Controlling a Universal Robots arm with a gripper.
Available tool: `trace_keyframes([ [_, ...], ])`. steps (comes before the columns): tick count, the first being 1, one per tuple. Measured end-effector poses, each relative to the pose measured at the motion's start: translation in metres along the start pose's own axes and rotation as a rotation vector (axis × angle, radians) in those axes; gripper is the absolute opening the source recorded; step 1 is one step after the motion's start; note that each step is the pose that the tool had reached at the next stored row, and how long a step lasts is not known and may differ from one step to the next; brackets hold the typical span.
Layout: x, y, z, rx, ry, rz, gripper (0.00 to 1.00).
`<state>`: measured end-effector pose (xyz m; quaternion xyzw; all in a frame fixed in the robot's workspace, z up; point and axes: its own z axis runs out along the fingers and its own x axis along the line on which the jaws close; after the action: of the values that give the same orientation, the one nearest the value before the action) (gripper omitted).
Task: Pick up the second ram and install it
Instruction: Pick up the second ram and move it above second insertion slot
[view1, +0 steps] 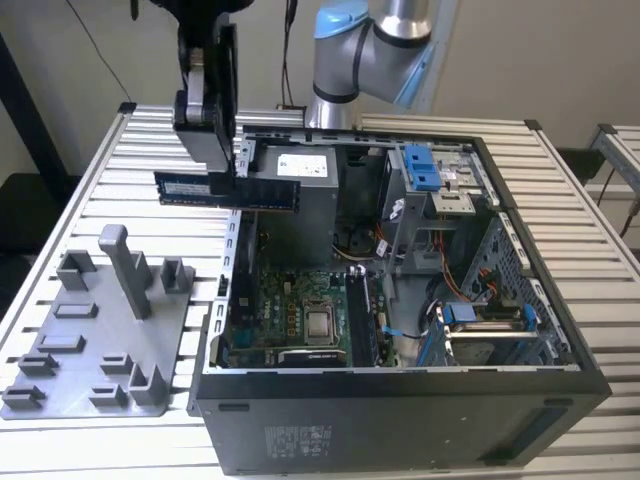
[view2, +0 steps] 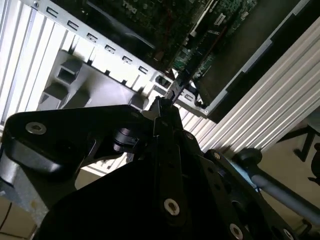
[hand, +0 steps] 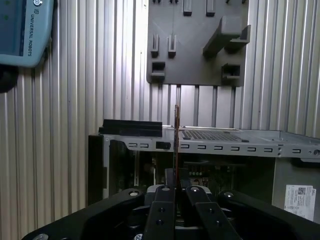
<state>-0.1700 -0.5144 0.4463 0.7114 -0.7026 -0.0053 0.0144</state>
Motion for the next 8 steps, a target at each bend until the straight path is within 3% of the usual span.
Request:
trace_keyframes([
  [8, 0.0005, -0.0362, -0.0014, -0.0028, -0.0001, -0.002, 0.14],
])
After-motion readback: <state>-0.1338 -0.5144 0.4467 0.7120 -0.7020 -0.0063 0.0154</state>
